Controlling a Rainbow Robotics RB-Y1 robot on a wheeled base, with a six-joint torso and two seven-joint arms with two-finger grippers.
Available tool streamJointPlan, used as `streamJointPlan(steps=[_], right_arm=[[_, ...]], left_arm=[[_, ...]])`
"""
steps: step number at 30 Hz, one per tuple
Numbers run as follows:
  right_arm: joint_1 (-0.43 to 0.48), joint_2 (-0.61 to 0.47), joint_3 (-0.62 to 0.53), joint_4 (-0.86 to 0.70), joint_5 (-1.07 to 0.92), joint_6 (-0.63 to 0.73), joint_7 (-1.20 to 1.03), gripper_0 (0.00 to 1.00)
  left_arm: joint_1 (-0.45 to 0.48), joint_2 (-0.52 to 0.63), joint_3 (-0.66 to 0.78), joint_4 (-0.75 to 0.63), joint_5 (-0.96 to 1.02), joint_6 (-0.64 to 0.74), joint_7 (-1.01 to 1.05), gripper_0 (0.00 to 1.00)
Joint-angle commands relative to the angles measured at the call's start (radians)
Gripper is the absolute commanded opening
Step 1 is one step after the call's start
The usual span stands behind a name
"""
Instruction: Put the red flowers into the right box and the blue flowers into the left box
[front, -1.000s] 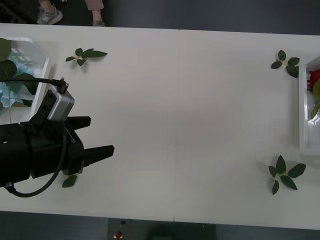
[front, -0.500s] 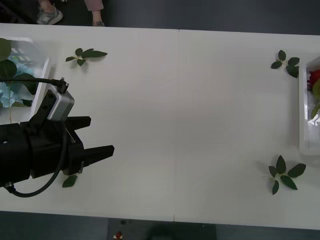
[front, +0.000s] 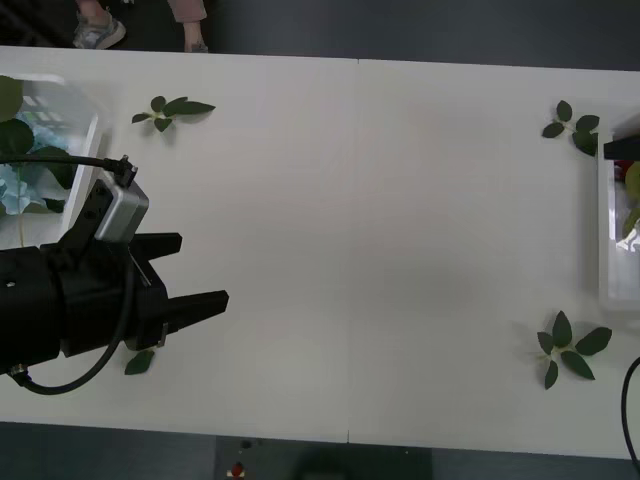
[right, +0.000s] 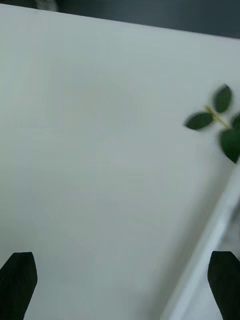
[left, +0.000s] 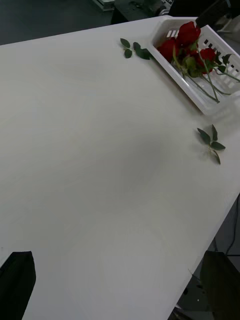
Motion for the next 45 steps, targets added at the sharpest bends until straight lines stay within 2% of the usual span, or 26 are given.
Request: streamJointPlan(steps=[1, 12, 17, 25, 33, 45], right_arm=[[-0.003, 0.036, -0.020, -0.073, -0.136, 0.001, 0.155, 1.00], [0.097, 0.162, -0.046, -0.220, -0.456, 0.001, 0.438, 1.00], [0.123, 0.194, 0.006, -0.226, -0.558, 0.001, 0.571, 1.00], [0.123, 0.194, 0.076, -0.225, -0.627, 0.062, 0.608, 1.00], [0.124, 0.194, 0.073, -0.225, -0.650, 0.199, 0.605, 1.00], [0.124, 0.194, 0.072, -0.225, -0.648, 0.204, 0.605, 1.00]], left_arm=[[-0.004, -0.001, 0.007, -0.030, 0.003, 0.001, -0.037, 0.95], [-0.004, -0.001, 0.007, -0.030, 0.003, 0.001, -0.037, 0.95], [-0.004, -0.001, 0.007, -0.030, 0.003, 0.001, -0.037, 0.96], [-0.004, -0.001, 0.007, -0.030, 0.003, 0.001, -0.037, 0.96], [-0.004, -0.001, 0.007, -0.030, 0.003, 0.001, -0.037, 0.96], [-0.004, -0.001, 0.007, -0.030, 0.003, 0.001, -0.037, 0.96]])
